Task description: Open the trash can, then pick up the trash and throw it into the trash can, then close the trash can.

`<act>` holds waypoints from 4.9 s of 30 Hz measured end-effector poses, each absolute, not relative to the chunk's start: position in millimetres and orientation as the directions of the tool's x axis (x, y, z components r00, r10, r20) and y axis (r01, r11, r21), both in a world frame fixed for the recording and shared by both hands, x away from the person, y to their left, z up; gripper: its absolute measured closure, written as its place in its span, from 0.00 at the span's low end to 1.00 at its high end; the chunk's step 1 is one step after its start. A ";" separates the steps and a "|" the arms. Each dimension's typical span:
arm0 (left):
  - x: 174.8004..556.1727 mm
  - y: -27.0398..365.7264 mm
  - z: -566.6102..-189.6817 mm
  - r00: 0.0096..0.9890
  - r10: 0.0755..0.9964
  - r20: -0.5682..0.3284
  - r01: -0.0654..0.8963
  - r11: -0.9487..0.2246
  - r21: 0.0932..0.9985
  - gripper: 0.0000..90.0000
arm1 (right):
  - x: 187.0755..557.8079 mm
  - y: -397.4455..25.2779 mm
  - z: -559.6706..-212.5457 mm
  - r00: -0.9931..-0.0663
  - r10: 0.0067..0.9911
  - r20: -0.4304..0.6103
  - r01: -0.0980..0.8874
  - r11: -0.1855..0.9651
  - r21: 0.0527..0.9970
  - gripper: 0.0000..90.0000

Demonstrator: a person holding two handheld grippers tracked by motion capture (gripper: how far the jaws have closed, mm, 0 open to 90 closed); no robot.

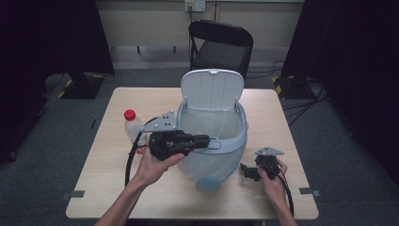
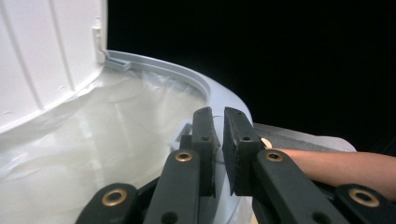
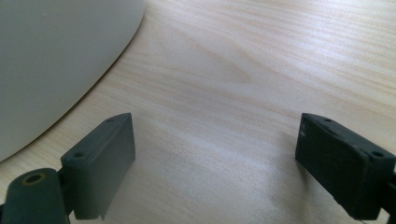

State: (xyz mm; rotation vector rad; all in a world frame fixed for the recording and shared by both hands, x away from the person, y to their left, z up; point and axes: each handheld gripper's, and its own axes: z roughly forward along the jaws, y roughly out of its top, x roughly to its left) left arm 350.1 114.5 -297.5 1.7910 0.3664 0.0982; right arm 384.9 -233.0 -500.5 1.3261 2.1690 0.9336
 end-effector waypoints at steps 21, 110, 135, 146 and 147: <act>339.6 190.0 -318.4 0.872 0.468 -0.143 0.217 -0.108 0.970 0.45 | 384.8 -233.0 -500.4 -0.450 0.893 -0.013 0.604 0.315 0.732 0.12; 401.6 267.9 -437.7 0.535 0.825 -0.184 0.482 -0.118 0.868 0.34 | 385.3 -233.0 -500.4 -0.452 0.892 -0.013 0.604 0.317 0.732 0.12; 380.5 261.8 -393.9 0.624 0.763 -0.171 0.391 -0.114 0.913 0.33 | 385.4 -233.0 -500.4 -0.453 0.892 -0.013 0.603 0.317 0.732 0.12; 361.0 259.4 -353.5 0.678 0.715 -0.172 0.295 -0.051 0.954 0.33 | 385.4 -233.0 -500.4 -0.453 0.892 -0.013 0.603 0.317 0.732 0.12; 359.2 258.4 -348.5 0.687 0.707 -0.169 0.282 -0.045 0.958 0.33 | 385.4 -233.0 -500.4 -0.453 0.892 -0.013 0.603 0.317 0.732 0.12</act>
